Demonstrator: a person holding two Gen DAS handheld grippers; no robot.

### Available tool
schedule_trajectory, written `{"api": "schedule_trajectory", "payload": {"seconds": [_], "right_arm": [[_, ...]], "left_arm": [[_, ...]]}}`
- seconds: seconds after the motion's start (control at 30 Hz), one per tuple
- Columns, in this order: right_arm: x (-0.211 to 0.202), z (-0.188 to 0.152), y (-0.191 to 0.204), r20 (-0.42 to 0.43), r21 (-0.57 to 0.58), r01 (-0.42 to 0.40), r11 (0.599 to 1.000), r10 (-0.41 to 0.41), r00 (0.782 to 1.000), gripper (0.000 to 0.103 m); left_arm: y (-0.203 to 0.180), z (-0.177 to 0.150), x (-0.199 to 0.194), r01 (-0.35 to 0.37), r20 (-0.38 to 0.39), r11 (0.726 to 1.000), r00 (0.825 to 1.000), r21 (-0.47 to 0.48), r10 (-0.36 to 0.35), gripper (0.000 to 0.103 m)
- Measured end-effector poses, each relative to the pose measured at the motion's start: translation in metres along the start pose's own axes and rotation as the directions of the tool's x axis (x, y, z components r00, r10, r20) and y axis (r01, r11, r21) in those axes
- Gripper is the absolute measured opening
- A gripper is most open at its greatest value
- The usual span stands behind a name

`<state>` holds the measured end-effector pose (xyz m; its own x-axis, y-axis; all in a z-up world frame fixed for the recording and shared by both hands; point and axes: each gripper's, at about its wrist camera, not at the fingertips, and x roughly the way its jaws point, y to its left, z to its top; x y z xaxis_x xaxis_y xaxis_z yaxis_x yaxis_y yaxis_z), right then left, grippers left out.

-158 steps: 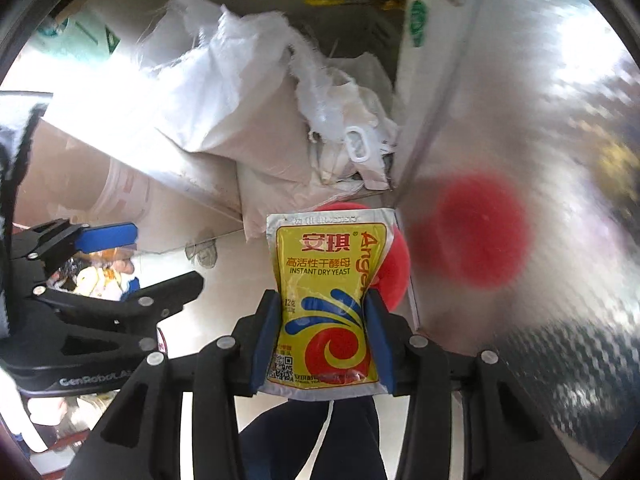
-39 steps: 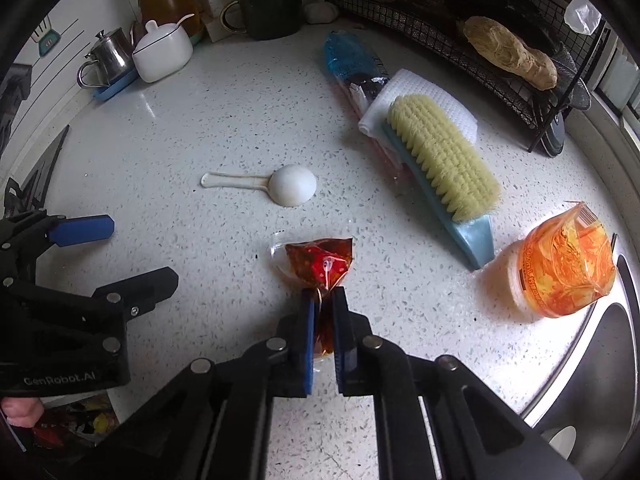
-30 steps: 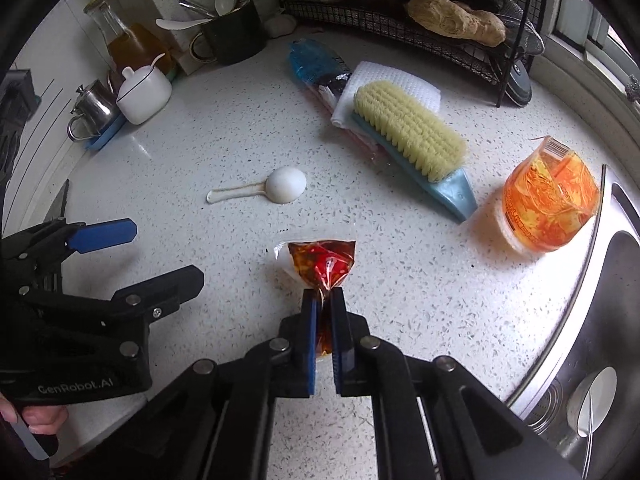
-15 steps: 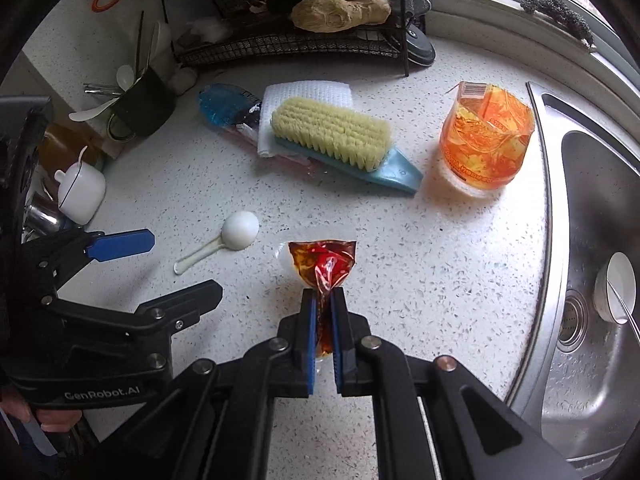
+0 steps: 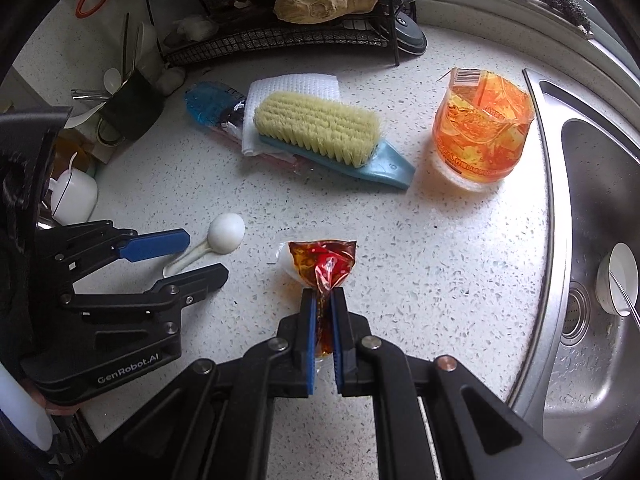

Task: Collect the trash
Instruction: 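Grasp the white plastic spoon with the left gripper while the right holds the packet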

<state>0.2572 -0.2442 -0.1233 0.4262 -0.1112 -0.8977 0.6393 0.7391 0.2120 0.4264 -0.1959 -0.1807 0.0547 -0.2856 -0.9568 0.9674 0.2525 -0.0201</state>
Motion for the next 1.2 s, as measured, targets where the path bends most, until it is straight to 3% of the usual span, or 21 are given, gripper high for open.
{"api": "schedule_trajectory", "payload": {"seconds": [0.03, 0.27, 0.43, 0.63, 0.87, 1.2], "right_arm": [[-0.001, 0.0, -0.001, 0.0, -0.005, -0.006, 1.0, 0.006, 1.0, 0.006], [-0.002, 0.0, -0.007, -0.038, -0.084, -0.057, 0.995, 0.053, 0.998, 0.006], [-0.006, -0.001, -0.011, -0.056, -0.168, -0.119, 0.979, 0.111, 0.992, 0.006], [-0.009, -0.006, -0.009, -0.123, -0.312, -0.186, 0.932, 0.155, 0.98, 0.006], [-0.025, -0.023, 0.009, -0.139, -0.448, -0.23, 0.864, 0.187, 0.972, 0.006], [-0.046, -0.088, 0.047, -0.187, -0.544, -0.291, 0.787, 0.224, 0.956, 0.006]], "left_arm": [[-0.001, -0.001, -0.001, 0.004, -0.005, 1.0, 1.0, -0.012, -0.004, 0.009], [-0.012, -0.019, -0.006, -0.034, 0.001, 0.99, 0.999, -0.134, 0.034, 0.008], [-0.024, -0.034, -0.017, -0.05, 0.042, 0.96, 0.997, -0.275, 0.064, 0.008], [-0.037, -0.057, -0.036, -0.099, 0.052, 0.898, 0.99, -0.429, 0.134, 0.008], [-0.043, -0.093, -0.06, -0.147, 0.042, 0.829, 0.979, -0.54, 0.202, 0.008], [-0.069, -0.175, -0.088, -0.172, 0.028, 0.708, 0.965, -0.684, 0.262, 0.008]]}}
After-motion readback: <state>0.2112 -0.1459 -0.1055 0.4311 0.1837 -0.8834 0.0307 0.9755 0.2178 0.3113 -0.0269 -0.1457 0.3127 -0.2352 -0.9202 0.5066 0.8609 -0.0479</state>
